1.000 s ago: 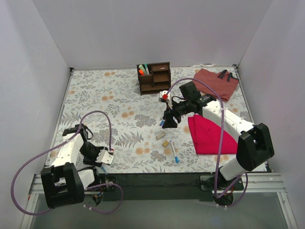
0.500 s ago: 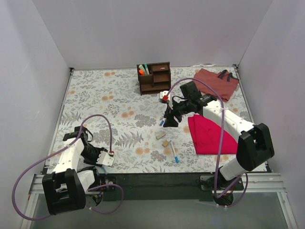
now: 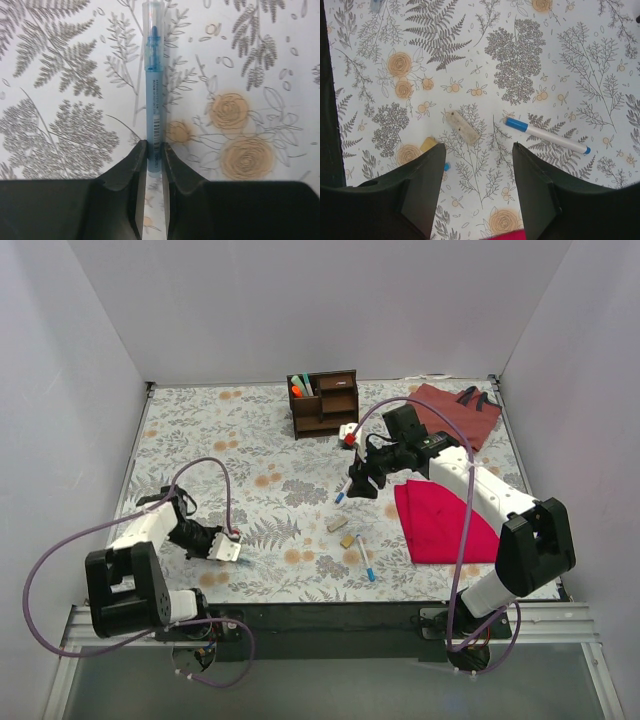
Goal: Sort the stationery into containers
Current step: Pick up the pen from the corner of the board, then place the pen in the storage box.
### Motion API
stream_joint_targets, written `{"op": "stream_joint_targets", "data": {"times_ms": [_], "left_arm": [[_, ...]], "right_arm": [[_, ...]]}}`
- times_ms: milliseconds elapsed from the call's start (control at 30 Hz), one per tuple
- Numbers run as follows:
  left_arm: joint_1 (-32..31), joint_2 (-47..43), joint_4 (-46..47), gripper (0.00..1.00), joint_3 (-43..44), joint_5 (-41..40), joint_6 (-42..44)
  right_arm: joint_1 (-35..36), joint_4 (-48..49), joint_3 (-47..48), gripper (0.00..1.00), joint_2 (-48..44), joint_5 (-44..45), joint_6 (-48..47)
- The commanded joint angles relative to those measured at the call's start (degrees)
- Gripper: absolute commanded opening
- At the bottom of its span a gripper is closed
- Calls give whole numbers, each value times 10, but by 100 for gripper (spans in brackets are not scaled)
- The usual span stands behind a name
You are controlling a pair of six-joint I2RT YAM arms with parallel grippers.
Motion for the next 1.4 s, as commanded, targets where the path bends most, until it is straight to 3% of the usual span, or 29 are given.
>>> {"op": "stream_joint_targets", "data": {"times_ms": [0, 100, 300, 533, 600, 733, 767, 800, 900, 967, 1067, 1167, 1367], "left_arm": [[-63, 70, 60, 8, 57, 65, 36], [-142, 140, 123, 7, 114, 72, -94], [-227, 277, 164, 0, 278, 124, -291], [-252, 276, 199, 0, 361, 193, -430], [-258, 270, 243, 0, 377, 217, -509], [-267, 282, 375, 0, 446, 236, -758], [-268, 303, 447, 0, 482, 236, -818], [-269, 314, 482, 0, 506, 230, -941], [-270, 378, 595, 0, 610, 200, -1103], [-270, 447, 610, 0, 723, 190, -1153], [-271, 514, 606, 0, 828, 163, -1204], [-271, 531, 649, 0, 840, 145, -1235], [-274, 528, 672, 0, 825, 126, -1256]], "right_arm": [[-5, -14, 28, 64, 4, 20, -6], [-6, -18, 34, 65, 1, 36, -12], [-32, -31, 59, 65, 12, 36, 18], [-70, -25, 94, 65, 26, 32, 64], [-83, -20, 111, 65, 34, 29, 77], [-115, 21, 150, 65, 55, 8, 167], [-122, 29, 163, 65, 70, -2, 189], [-135, 36, 184, 65, 79, -7, 209], [-156, 54, 237, 65, 116, -21, 260], [-158, 60, 265, 64, 144, -29, 262], [-158, 83, 324, 64, 186, -36, 283], [-159, 108, 371, 64, 226, -54, 326], [-164, 301, 420, 64, 286, -88, 508]]}}
